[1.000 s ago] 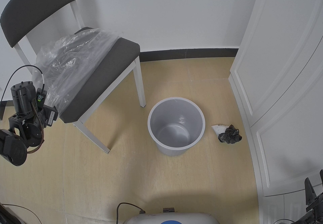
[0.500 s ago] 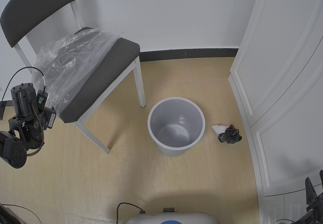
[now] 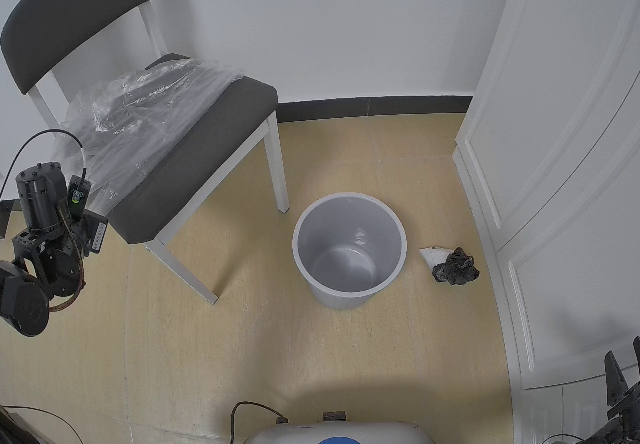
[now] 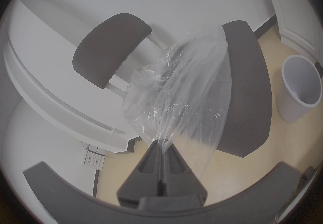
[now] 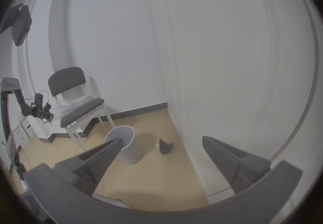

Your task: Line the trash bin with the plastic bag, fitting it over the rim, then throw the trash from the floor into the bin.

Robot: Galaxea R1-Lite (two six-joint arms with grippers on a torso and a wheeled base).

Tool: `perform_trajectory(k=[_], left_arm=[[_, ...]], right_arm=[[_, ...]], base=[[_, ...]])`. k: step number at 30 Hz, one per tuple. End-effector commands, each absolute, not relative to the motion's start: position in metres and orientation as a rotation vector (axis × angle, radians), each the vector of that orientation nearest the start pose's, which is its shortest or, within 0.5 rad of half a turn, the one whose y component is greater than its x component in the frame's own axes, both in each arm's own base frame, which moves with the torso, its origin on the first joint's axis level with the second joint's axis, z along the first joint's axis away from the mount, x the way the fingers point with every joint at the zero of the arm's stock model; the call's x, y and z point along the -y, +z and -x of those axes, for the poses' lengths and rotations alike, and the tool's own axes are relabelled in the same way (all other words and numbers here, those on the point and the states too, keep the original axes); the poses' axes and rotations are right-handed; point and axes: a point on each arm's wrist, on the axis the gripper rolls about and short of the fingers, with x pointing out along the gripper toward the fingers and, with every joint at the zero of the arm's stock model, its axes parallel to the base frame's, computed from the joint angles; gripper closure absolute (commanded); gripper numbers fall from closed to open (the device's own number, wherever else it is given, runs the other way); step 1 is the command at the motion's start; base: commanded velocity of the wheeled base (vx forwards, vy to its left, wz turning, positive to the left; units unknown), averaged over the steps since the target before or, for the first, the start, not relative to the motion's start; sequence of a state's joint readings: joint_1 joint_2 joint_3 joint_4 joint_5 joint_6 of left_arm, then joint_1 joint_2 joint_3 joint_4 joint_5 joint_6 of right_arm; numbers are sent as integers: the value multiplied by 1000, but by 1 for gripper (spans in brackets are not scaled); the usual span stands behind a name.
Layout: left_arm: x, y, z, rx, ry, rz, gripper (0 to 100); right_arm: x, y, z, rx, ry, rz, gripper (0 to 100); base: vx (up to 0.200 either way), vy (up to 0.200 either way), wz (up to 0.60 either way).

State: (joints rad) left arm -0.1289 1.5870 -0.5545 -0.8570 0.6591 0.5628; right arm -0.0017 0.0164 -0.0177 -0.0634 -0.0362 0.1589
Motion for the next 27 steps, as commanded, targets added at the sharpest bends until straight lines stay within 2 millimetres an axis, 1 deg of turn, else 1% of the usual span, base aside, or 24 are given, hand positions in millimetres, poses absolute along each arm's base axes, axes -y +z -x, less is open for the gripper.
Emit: perform_trajectory(k=[1,4,5,6,8,10,13,15,16,17,19,22,23,24,27], left_arm=[[19,175,-254,-296,475,-608,100],[19,177,-254,-281,476,-597,100],[19,183,-252,-237,482,-578,100],[20,187,-251,-211,485,-568,100],[19,195,-246,-169,495,-556,100],[21,202,-240,-140,490,-546,100],[26,215,-236,-86,479,-524,100],[28,228,-230,-34,480,-500,100],[28,228,-230,-34,480,-500,100],[31,241,-218,12,467,-487,100],[37,252,-207,52,441,-472,100],[40,258,-201,65,420,-464,100],[40,258,-201,67,417,-463,100],[44,262,-200,84,398,-449,100],[50,267,-199,108,373,-428,100]], right_arm=[[1,82,23,67,-30,-157,0],[1,83,23,76,-20,-160,0],[0,99,27,170,9,-173,0],[0,111,31,223,35,-188,0],[-1,127,39,281,63,-193,0],[-1,136,41,297,73,-192,0],[0,151,33,249,89,-208,0],[0,163,26,209,90,-237,0],[0,163,26,209,90,-237,0],[0,171,20,185,81,-262,0],[0,184,14,174,81,-270,0],[0,206,6,172,81,-273,0],[0,209,5,172,79,-273,0],[0,222,-1,171,81,-273,0],[-1,241,-13,165,80,-273,0]], base=[[0,0,0],[0,0,0],[0,0,0],[0,0,0],[0,0,0],[0,0,0],[0,0,0],[0,0,0],[0,0,0],[0,0,0],[0,0,0],[0,0,0],[0,0,0],[0,0,0],[0,0,0]])
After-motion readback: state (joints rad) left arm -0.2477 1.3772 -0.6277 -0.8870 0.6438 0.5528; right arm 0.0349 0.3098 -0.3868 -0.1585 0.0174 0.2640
